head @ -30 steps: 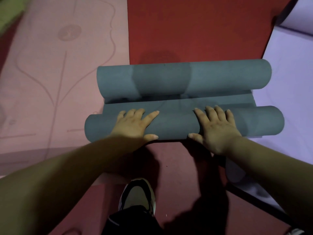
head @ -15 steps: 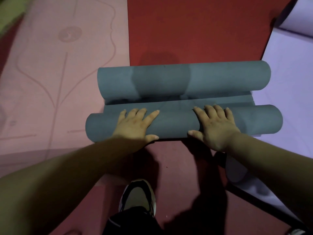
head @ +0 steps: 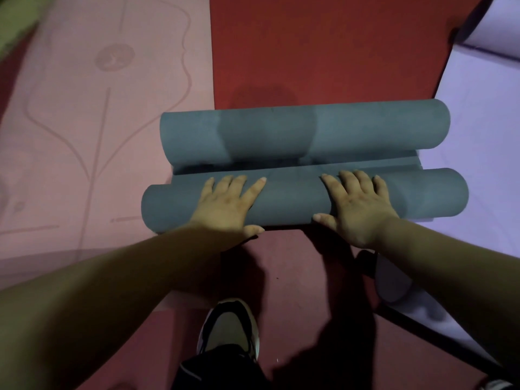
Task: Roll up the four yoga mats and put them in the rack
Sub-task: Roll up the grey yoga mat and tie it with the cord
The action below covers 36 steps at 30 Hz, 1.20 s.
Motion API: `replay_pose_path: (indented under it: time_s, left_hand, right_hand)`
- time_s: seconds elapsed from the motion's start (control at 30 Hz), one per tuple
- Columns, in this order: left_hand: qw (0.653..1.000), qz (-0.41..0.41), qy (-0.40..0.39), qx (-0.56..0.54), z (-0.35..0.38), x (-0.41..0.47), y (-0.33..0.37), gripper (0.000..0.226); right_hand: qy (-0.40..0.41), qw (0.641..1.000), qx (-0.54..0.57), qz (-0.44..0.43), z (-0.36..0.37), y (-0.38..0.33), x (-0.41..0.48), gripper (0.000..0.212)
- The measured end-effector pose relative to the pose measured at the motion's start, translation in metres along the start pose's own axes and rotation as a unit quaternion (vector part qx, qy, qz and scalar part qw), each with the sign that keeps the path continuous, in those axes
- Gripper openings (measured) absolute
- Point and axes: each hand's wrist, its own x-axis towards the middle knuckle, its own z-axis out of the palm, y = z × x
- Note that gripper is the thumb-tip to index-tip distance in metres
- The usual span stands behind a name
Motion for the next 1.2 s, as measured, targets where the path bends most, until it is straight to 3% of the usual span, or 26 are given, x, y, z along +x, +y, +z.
replay_pose_path:
  time_s: [0.37,0.67,0.97,1.2]
  left_hand:
    - [0.999,0.025,-0.041,-0.004,-0.012,0.025,-0.017,0.115]
    - [0.997,0.053,-0.035,0.034,-0.013,0.024,-0.020,0.108]
    - [0.996,0.079,-0.040,0.011,0.002,-0.039,-0.008,0.113]
    - [0.992,0.111,-0.055,-0.008,0.013,-0.068,-0.003,0.109]
  right_hand:
    - [0.009,0.999,-0.006,-0.032,-0.010,0.006,0.012,0.112]
    - [0.050,0.997,0.002,-0.063,-0.009,0.012,0.011,0.101]
    - [-0.051,0.991,0.014,-0.119,-0.010,0.012,-0.028,0.111]
    - [-0.050,0.989,0.022,-0.138,0.009,0.000,-0.065,0.104]
